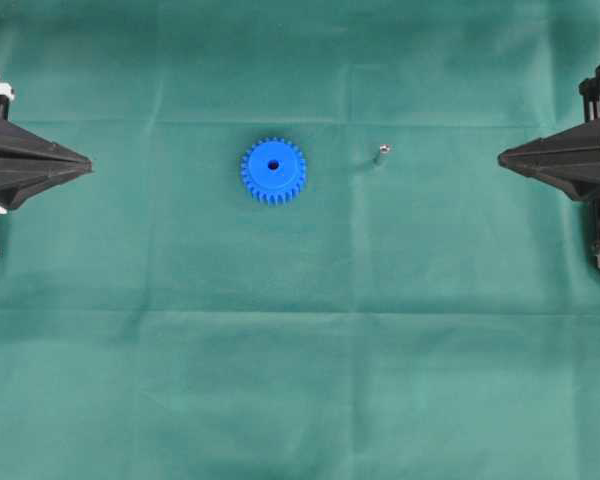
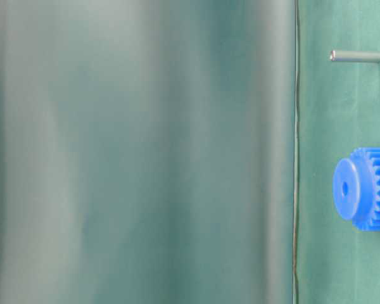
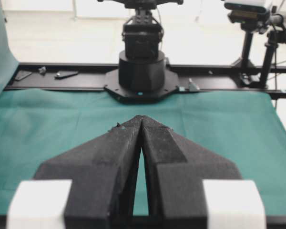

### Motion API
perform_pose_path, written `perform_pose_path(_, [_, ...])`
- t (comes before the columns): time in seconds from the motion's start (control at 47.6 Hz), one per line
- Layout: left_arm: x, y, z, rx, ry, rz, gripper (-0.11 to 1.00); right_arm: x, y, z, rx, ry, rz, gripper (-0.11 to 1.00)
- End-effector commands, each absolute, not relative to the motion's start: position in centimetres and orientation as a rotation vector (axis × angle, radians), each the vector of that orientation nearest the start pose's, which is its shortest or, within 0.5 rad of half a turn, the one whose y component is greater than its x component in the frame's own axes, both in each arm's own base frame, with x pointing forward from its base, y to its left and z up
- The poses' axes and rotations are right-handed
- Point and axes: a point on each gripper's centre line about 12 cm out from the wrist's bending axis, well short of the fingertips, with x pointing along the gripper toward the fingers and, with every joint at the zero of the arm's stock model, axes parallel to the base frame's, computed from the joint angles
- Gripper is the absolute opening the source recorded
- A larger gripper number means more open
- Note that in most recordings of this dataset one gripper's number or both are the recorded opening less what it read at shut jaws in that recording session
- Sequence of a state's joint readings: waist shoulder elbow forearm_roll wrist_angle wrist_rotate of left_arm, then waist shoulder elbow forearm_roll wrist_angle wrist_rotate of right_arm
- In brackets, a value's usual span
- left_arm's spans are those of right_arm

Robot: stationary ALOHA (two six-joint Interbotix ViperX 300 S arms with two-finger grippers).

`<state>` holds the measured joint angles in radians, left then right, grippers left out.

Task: Insert the shaft placed at a random location into the center hole of the medium gear at another random location.
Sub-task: 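Move the right gripper open over the upright silver shaft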

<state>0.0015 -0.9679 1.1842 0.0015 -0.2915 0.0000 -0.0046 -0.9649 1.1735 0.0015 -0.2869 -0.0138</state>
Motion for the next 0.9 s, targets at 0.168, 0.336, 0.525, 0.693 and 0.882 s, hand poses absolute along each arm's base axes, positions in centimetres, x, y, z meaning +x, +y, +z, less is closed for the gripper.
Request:
perform_pose_path(0.168, [20.2, 0.0, 29.8, 0.006, -0.078, -0.003, 0.00, 20.7, -0.9, 28.7, -0.013, -0.018, -0.046, 0.01])
perform_pose_path(0.336, [20.2, 0.0, 29.8, 0.007, -0.077, -0.003, 0.00, 21.4, -1.9, 27.2, -0.010, 0.043, -0.087, 0.01])
perform_pose_path(0.525, [20.2, 0.0, 29.8, 0.007, -0.077, -0.003, 0.00, 22.5, -3.5, 25.0, 0.001, 0.118, -0.152, 0.03])
perform_pose_path(0.693, [20.2, 0.0, 29.8, 0.007, -0.077, -0.003, 0.00, 23.9, -4.8, 22.6, 0.013, 0.184, -0.199, 0.36])
perform_pose_path(0.882, [20.2, 0.0, 29.7, 0.007, -0.075, -0.003, 0.00, 25.3, -6.3, 19.0, 0.022, 0.279, -0.243, 0.87])
